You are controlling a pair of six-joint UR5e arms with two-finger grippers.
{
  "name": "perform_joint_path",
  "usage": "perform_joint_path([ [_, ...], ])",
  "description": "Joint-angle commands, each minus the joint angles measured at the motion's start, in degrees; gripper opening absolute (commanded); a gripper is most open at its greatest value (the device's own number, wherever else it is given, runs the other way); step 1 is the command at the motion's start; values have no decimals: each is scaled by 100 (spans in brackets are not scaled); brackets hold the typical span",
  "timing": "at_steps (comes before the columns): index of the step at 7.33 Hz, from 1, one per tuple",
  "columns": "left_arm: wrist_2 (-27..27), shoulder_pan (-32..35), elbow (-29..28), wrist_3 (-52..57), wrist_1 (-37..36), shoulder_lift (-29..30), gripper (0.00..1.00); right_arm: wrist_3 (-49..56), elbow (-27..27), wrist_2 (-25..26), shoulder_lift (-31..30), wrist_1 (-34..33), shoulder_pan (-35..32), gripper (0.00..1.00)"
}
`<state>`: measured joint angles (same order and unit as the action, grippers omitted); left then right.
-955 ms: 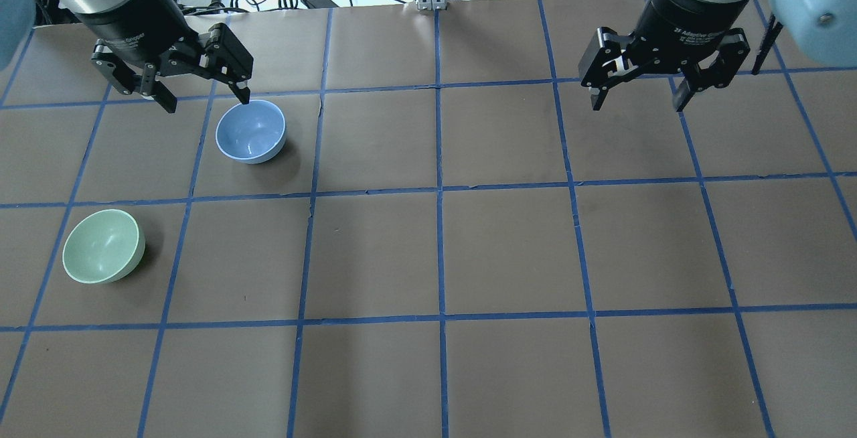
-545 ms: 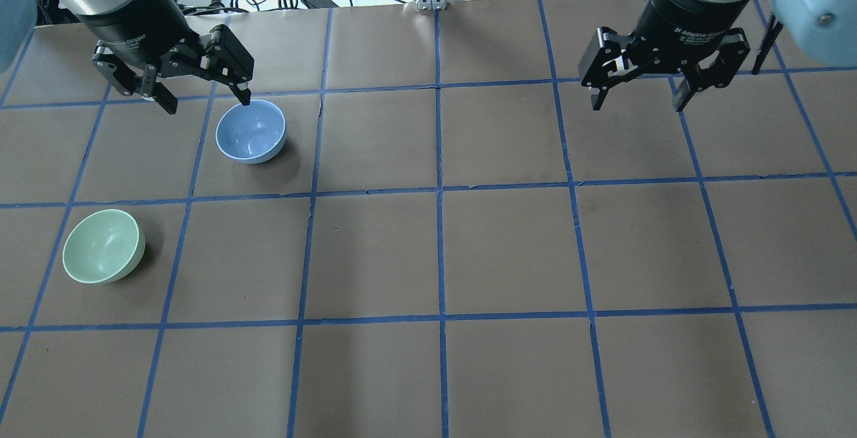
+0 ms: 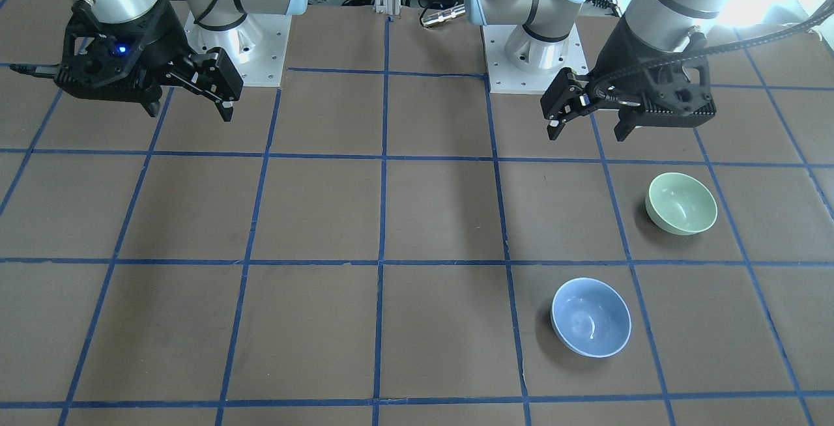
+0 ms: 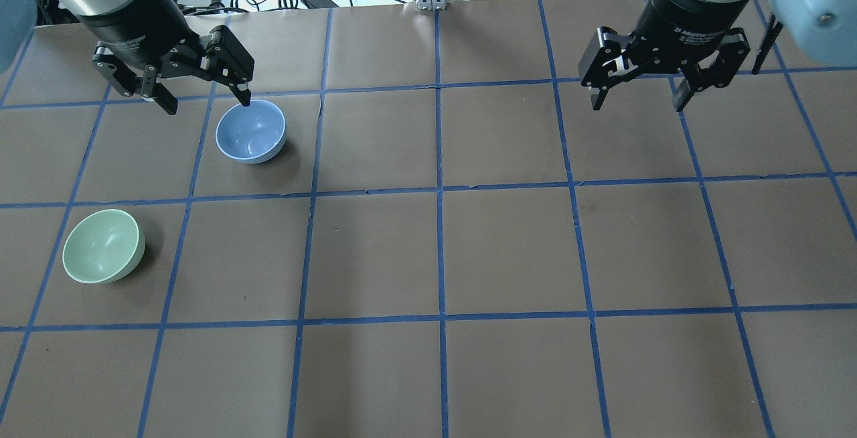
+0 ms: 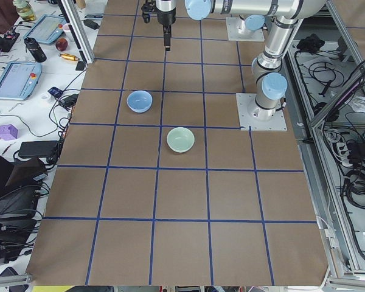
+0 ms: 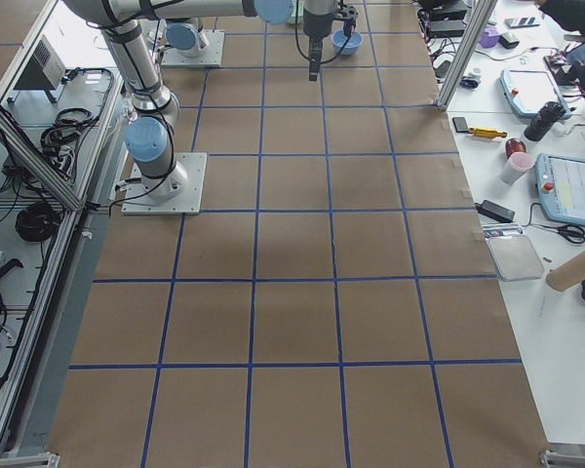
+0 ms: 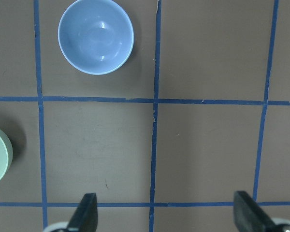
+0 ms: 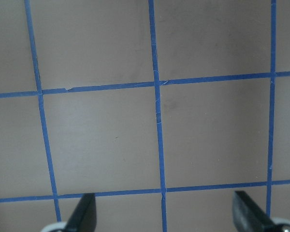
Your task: Stack green bowl on blue bowl
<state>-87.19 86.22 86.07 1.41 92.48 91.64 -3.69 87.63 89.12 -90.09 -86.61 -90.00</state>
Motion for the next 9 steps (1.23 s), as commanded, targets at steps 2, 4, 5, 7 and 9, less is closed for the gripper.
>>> perform_joint_path([
  [2,-104,-9,15,61,-2,11,100,0,0,0,0,-5,0,100],
  [4,-211,-192,24,462,-71,73,100,0,0,0,0,-5,0,100],
  [5,-211,-420,41,988,-81,99,100,0,0,0,0,-5,0,100],
  [7,-185,-1095,312,1822,-116,134,100,0,0,0,0,4,0,100],
  [9,-185,-1755,742,2641,-544,161,100,0,0,0,0,4,0,100],
])
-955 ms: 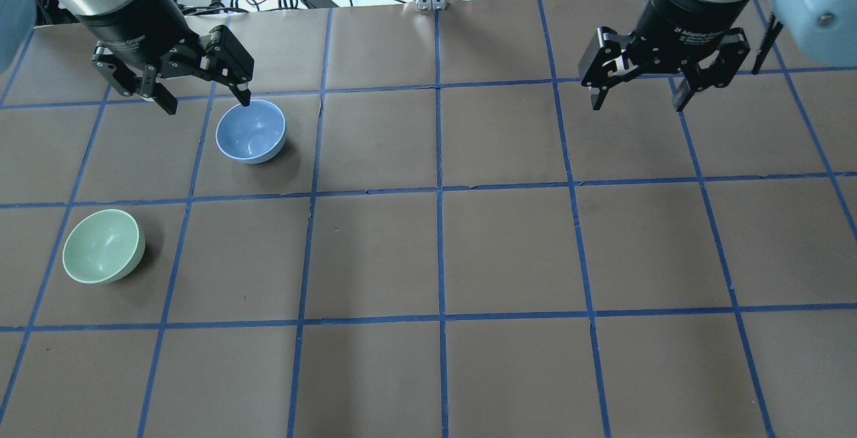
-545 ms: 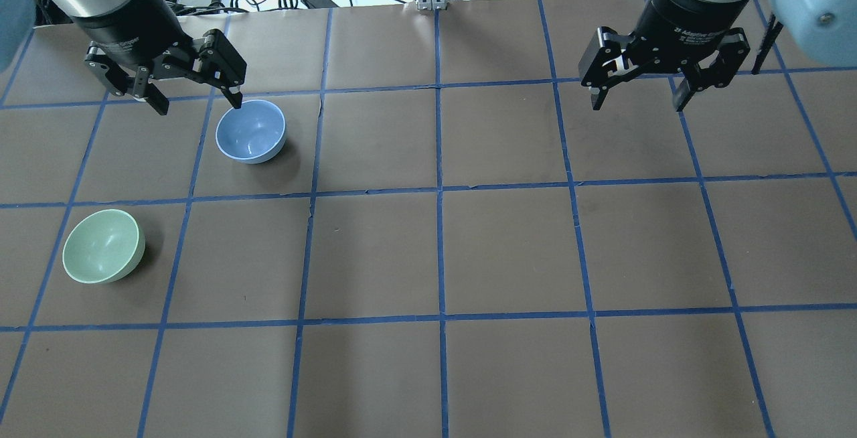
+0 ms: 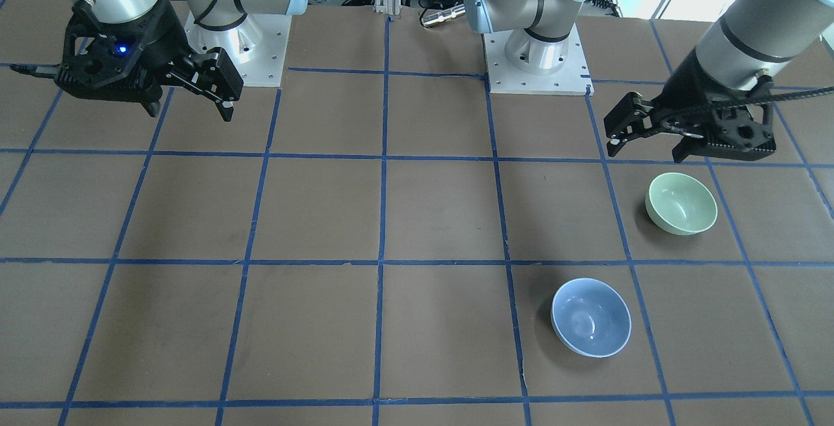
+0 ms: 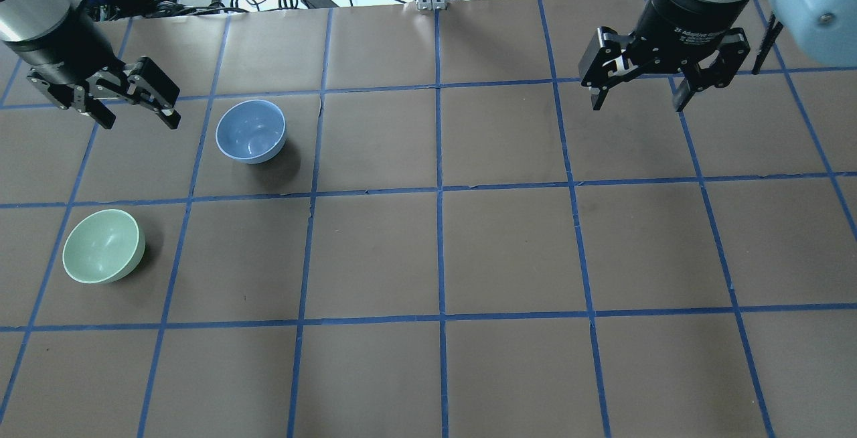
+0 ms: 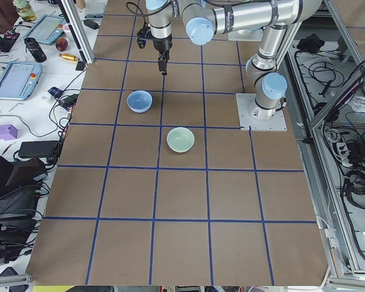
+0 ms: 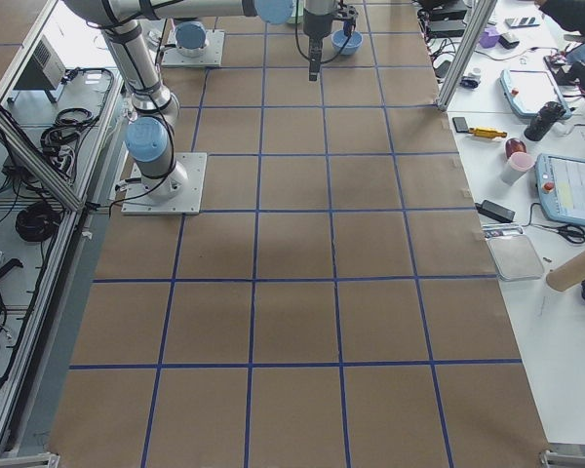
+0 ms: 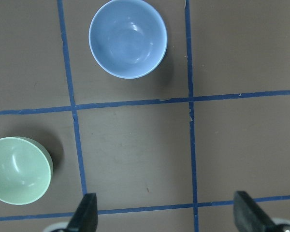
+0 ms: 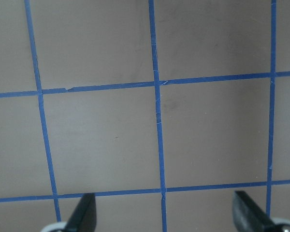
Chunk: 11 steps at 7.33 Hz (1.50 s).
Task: Stack green bowl on blue bowl
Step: 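Move the left gripper down over the pale green bowl's rim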
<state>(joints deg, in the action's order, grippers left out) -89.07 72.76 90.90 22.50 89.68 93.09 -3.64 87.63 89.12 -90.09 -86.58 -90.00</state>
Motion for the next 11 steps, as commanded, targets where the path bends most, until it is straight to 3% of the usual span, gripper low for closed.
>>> perform_joint_path([
  [1,4,-681,436,866,-606,42,100,4,0,0,0,-8,0,100],
  [3,4,-1322,787,1507,-1056,138,100,-5,0,0,0,1,0,100],
  [7,170,-2519,1780,2996,-2953,621,100,4,0,0,0,1,0,100],
  [11,83,-2837,1887,3014,-3088,1219,100,4,9,0,0,1,0,100],
])
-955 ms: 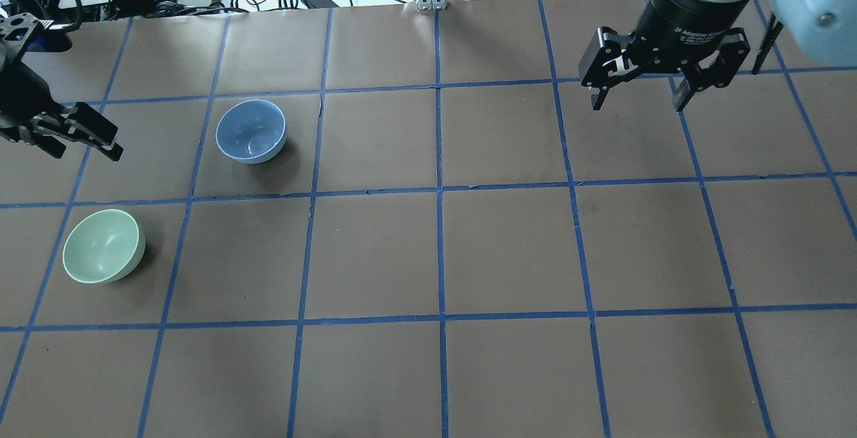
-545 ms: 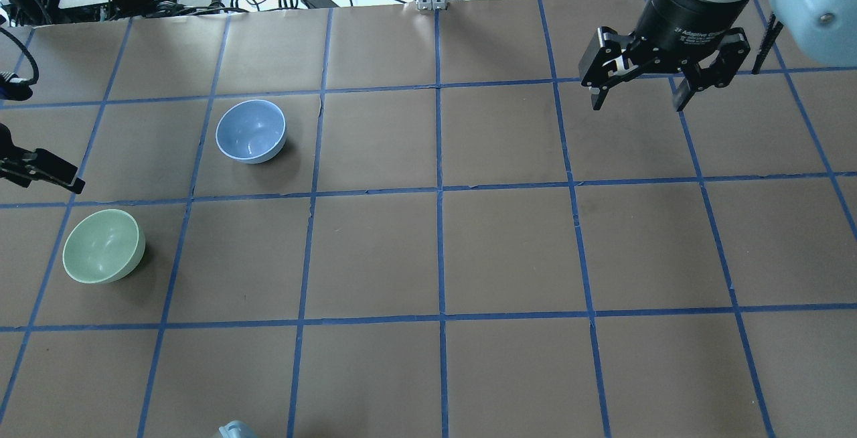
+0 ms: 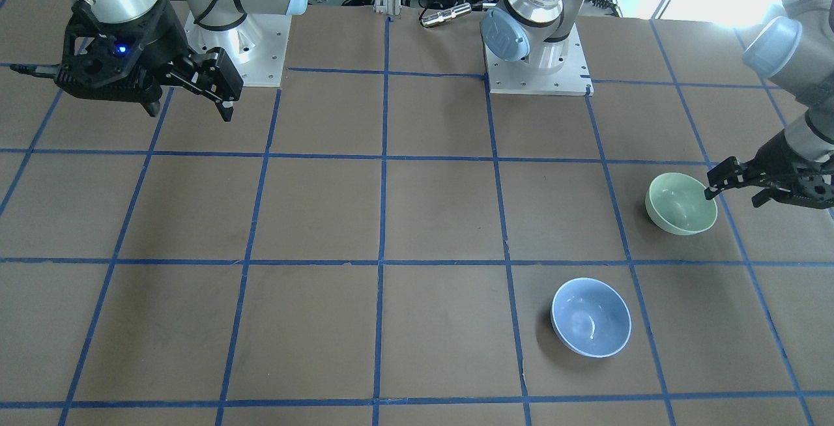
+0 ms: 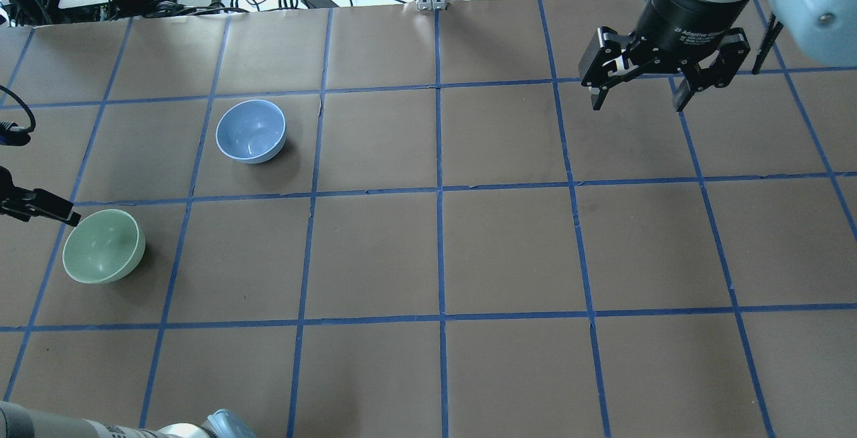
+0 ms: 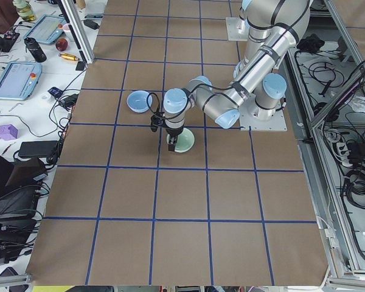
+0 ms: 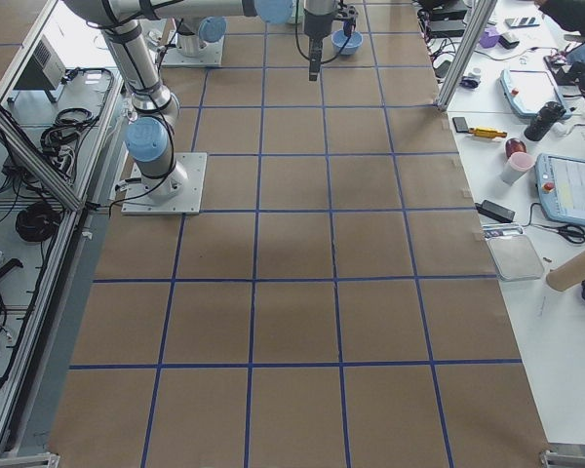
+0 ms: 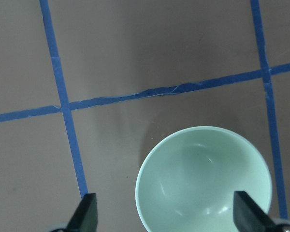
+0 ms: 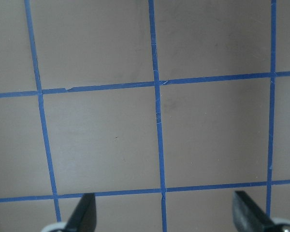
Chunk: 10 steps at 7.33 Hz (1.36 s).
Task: Stack green bowl on blue bowl
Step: 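Move the left gripper down over the pale green bowl's rim, then close the left gripper on the pale green bowl's rim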
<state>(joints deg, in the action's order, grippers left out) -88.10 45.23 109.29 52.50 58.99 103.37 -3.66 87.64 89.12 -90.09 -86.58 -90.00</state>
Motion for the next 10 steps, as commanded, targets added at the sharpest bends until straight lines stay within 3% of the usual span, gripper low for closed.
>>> perform_joint_path([
  [1,-23,-85,66,6,-19,279,100,6,-1,0,0,-8,0,100],
  [3,-23,-93,110,-3,-63,429,100,-3,-2,0,0,1,0,100],
  [4,-32,-93,128,-21,-350,534,95,-3,-2,0,0,-8,0,100],
  [5,-66,-93,162,-12,-414,579,84,-3,-2,0,0,1,0,100],
  [6,-180,-93,180,-38,-415,579,58,-3,-2,0,0,1,0,100],
  [10,-216,-93,189,-65,-309,570,3,-3,-2,0,0,1,0,100],
])
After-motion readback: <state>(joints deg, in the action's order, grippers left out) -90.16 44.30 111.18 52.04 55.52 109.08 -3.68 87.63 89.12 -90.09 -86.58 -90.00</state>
